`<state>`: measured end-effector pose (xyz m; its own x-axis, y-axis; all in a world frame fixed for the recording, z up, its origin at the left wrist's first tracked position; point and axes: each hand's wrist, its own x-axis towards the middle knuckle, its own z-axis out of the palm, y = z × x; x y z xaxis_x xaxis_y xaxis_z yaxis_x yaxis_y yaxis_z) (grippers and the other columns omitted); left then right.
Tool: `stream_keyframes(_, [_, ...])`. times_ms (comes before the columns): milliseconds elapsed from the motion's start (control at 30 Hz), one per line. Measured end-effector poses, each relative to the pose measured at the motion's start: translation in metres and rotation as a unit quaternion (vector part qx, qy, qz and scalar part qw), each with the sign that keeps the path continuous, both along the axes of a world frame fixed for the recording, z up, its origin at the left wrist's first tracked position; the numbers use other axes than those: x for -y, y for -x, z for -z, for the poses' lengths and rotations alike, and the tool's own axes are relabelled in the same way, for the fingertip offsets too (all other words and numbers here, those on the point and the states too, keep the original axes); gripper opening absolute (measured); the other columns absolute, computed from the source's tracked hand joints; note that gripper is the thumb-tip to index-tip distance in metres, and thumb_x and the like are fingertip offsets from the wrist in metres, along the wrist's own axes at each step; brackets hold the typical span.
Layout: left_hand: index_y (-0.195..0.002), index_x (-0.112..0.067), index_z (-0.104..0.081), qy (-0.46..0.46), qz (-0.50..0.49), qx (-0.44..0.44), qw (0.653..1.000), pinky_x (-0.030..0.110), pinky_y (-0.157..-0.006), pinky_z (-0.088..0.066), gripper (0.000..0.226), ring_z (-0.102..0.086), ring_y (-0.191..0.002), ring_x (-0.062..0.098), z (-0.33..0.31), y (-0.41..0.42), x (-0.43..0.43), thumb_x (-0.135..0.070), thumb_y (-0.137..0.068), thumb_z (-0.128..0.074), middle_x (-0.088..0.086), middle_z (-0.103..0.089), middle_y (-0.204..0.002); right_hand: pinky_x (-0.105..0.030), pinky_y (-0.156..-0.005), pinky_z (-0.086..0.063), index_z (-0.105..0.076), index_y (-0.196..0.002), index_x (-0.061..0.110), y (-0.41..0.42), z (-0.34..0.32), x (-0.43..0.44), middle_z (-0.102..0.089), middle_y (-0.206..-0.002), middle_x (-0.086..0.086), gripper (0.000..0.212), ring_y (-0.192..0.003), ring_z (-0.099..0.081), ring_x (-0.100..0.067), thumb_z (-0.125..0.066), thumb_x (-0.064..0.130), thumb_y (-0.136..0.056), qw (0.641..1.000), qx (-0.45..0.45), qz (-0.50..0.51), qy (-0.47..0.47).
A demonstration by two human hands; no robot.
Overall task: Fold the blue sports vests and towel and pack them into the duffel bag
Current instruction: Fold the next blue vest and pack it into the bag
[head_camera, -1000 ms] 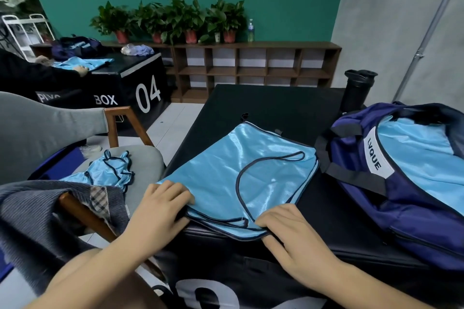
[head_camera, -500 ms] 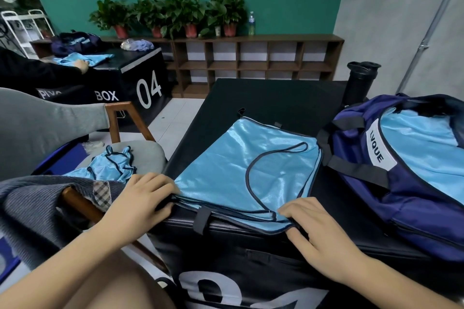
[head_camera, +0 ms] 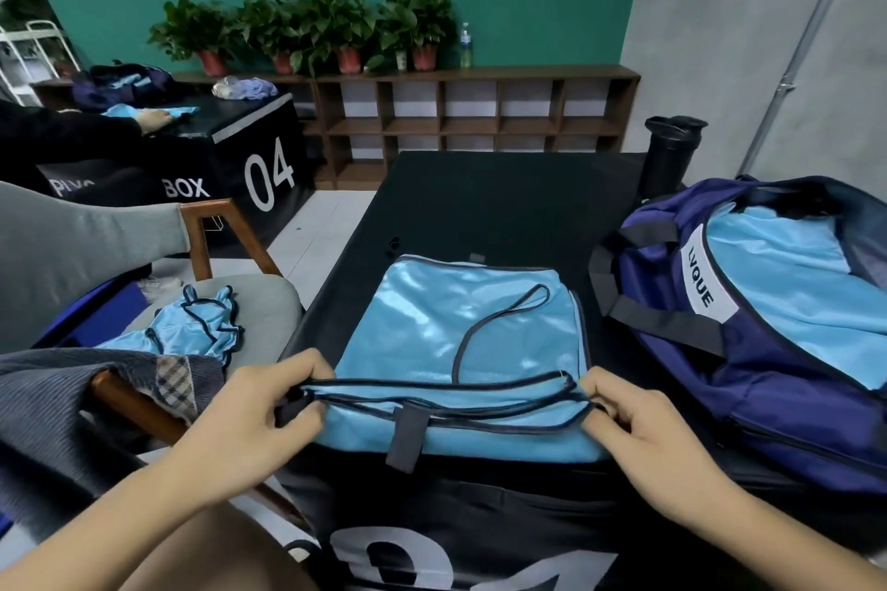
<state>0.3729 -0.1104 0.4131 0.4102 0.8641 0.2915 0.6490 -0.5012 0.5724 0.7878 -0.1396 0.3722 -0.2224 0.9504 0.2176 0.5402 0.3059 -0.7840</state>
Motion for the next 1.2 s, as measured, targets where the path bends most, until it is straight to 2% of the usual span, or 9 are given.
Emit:
stream_keyframes(167, [-0.099,-0.022,-0.068,0.051,-0.049,0.138,0.988,0.029,-0.067,-0.041,0.009,-0.056,-0.072,0.019,-0.013,-0.026,-0.030,-0.016,-0.093,-0.064,0.006,-0.065,-0.081,-0.040,-0.076,-0.036,-0.063,-0.092,0.001,0.001,-0.011,-0.032,-0.054,-0.086,-0.028,0.010,-0.080,-0.048,-0.018,-0.059,0.003,-0.101,0.991,-0.109,0.066,0.044])
stream_keyframes(267, [-0.102,-0.023,-0.069,0.069,-0.093,0.177,0.977,0.034,-0.077,-0.045,0.021,-0.061,-0.080,0.016,-0.010,-0.042,-0.067,-0.003,-0.095,-0.067,0.002,-0.071,-0.089,-0.039,-0.073,-0.034,-0.058,-0.086,0.002,0.002,-0.020,-0.058,-0.050,-0.077,-0.014,0.021,-0.076,-0.046,-0.014,-0.062,0.019,-0.099,0.982,-0.130,0.131,0.052])
stream_keyframes(400, [-0.103,-0.028,-0.071,0.080,-0.141,0.242,0.957,0.042,-0.091,-0.054,0.019,-0.071,-0.095,0.018,-0.007,-0.059,-0.120,-0.013,-0.091,-0.073,-0.005,-0.077,-0.100,-0.038,-0.065,-0.029,-0.044,-0.079,0.002,0.004,-0.030,-0.094,-0.041,-0.070,-0.002,0.036,-0.066,-0.039,-0.014,-0.061,0.027,-0.100,0.972,-0.104,0.208,0.034])
stream_keyframes(633, [-0.102,-0.029,-0.065,0.058,-0.185,0.189,0.963,0.034,-0.084,-0.055,0.020,-0.070,-0.092,0.012,0.004,-0.079,-0.192,-0.022,-0.091,-0.080,-0.005,-0.075,-0.098,-0.038,-0.055,-0.032,-0.039,-0.074,0.011,0.008,-0.021,-0.143,-0.049,-0.064,0.000,0.038,-0.061,-0.044,-0.022,-0.052,0.030,-0.104,0.955,0.015,0.295,-0.027])
stream_keyframes(733, [-0.092,-0.029,-0.064,0.002,-0.198,0.095,0.976,0.035,-0.077,-0.056,0.017,-0.066,-0.083,0.007,0.010,-0.081,-0.211,-0.029,-0.091,-0.081,-0.010,-0.072,-0.086,-0.042,-0.060,-0.047,-0.054,-0.101,0.019,0.009,-0.013,-0.155,-0.062,-0.072,-0.003,0.013,-0.070,-0.059,-0.032,-0.048,0.029,-0.106,0.926,0.215,0.298,-0.086])
stream_keyframes(800, [-0.091,-0.029,-0.061,-0.011,-0.203,0.046,0.978,0.038,-0.075,-0.057,0.022,-0.066,-0.080,0.009,0.016,-0.081,-0.219,-0.039,-0.091,-0.080,-0.011,-0.071,-0.082,-0.041,-0.059,-0.046,-0.050,-0.128,0.020,0.013,-0.012,-0.160,-0.060,-0.080,-0.001,0.026,-0.073,-0.062,-0.035,-0.055,0.019,-0.102,0.888,0.329,0.305,-0.097])
stream_keyframes(933, [-0.110,-0.028,-0.057,-0.017,-0.223,0.026,0.974,0.033,-0.076,-0.052,0.041,-0.063,-0.091,0.012,0.028,-0.076,-0.225,-0.056,-0.090,-0.078,-0.009,-0.065,-0.101,-0.044,-0.069,-0.047,-0.052,-0.134,0.015,0.026,-0.011,-0.165,-0.050,-0.105,-0.005,0.055,-0.087,-0.052,-0.031,-0.071,0.005,-0.084,0.852,0.417,0.262,-0.178])
stream_keyframes(1067, [-0.117,-0.025,-0.057,-0.077,-0.237,0.070,0.966,0.032,-0.086,-0.049,0.040,-0.056,-0.105,0.012,0.024,-0.074,-0.214,-0.054,-0.095,-0.074,-0.008,-0.057,-0.116,-0.045,-0.081,-0.046,-0.059,-0.114,0.020,0.050,-0.010,-0.167,-0.052,-0.101,0.001,0.022,-0.089,-0.050,-0.026,-0.063,0.015,-0.093,0.900,0.338,0.091,-0.260])
stream_keyframes(1200, [-0.095,-0.032,-0.054,-0.114,-0.183,0.059,0.975,0.032,-0.073,-0.050,0.022,-0.057,-0.086,0.008,0.026,-0.080,-0.188,-0.035,-0.095,-0.076,-0.013,-0.057,-0.093,-0.040,-0.081,-0.045,-0.058,-0.098,0.022,0.077,0.000,-0.177,-0.052,-0.094,0.007,0.002,-0.087,-0.046,-0.020,-0.057,0.021,-0.100,0.921,0.297,-0.074,-0.242])
